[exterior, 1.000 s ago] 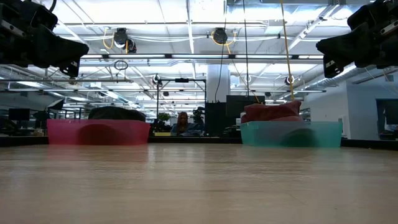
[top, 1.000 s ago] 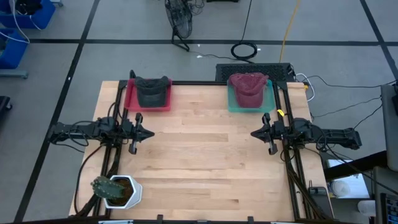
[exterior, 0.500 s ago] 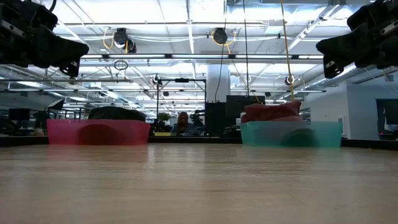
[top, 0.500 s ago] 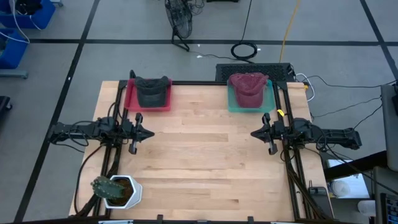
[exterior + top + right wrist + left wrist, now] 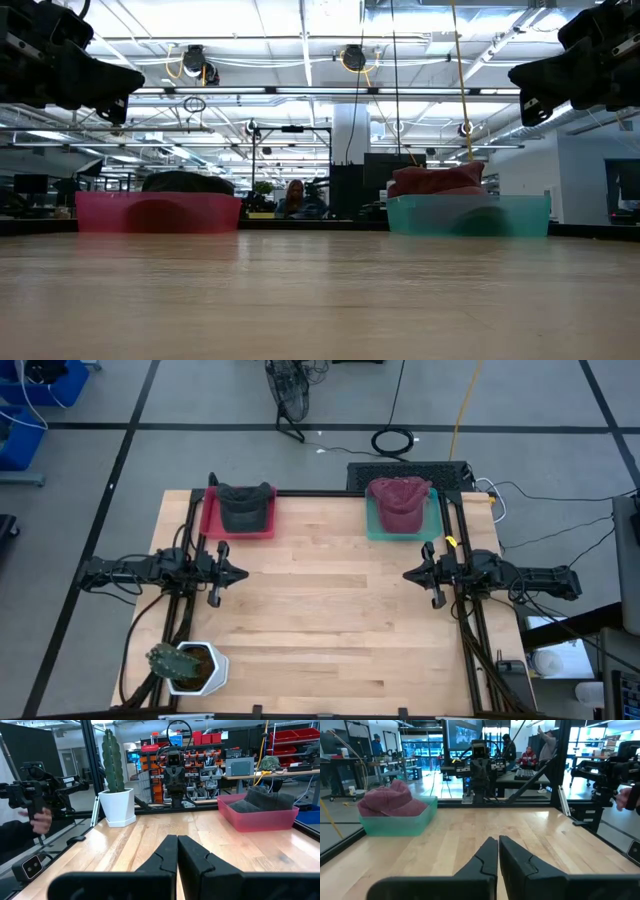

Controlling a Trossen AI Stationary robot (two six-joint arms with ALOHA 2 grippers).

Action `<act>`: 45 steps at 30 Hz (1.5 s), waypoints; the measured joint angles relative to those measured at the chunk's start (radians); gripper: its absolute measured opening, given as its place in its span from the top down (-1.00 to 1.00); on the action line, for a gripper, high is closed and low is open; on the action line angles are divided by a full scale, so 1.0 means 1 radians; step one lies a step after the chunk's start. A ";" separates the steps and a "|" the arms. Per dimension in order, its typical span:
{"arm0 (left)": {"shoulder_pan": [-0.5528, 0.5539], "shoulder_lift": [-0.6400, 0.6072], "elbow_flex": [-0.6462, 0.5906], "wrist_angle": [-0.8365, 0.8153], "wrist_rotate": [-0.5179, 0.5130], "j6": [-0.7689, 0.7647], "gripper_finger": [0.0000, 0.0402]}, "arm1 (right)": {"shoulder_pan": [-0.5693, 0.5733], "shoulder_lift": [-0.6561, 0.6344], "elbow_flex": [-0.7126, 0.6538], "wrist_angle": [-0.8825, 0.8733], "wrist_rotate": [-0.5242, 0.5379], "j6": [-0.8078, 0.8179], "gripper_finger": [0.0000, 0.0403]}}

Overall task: Pick & Place hat
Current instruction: Return to Home Position

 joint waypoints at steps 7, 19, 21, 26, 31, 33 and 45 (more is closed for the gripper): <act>0.000 0.000 0.000 0.000 0.000 -0.003 0.98 | 0.000 0.000 0.000 0.000 0.000 0.000 1.00; 0.000 0.000 0.000 0.000 -0.001 -0.003 0.74 | 0.000 0.000 0.000 0.001 0.000 0.000 1.00; 0.000 0.000 0.000 0.000 -0.001 -0.003 0.72 | 0.000 0.000 0.000 0.001 0.000 0.000 1.00; 0.000 0.000 0.000 0.000 -0.001 -0.003 0.69 | 0.000 0.000 0.000 0.001 0.000 0.000 1.00; 0.000 0.000 0.000 0.000 -0.001 -0.003 0.70 | 0.000 0.000 0.000 0.001 0.000 0.000 1.00; 0.000 0.000 0.000 0.000 -0.001 -0.003 0.70 | 0.000 0.000 0.000 0.001 0.000 0.000 1.00; 0.000 0.000 0.000 -0.001 -0.001 -0.003 0.70 | 0.000 0.000 0.000 0.001 0.000 0.000 1.00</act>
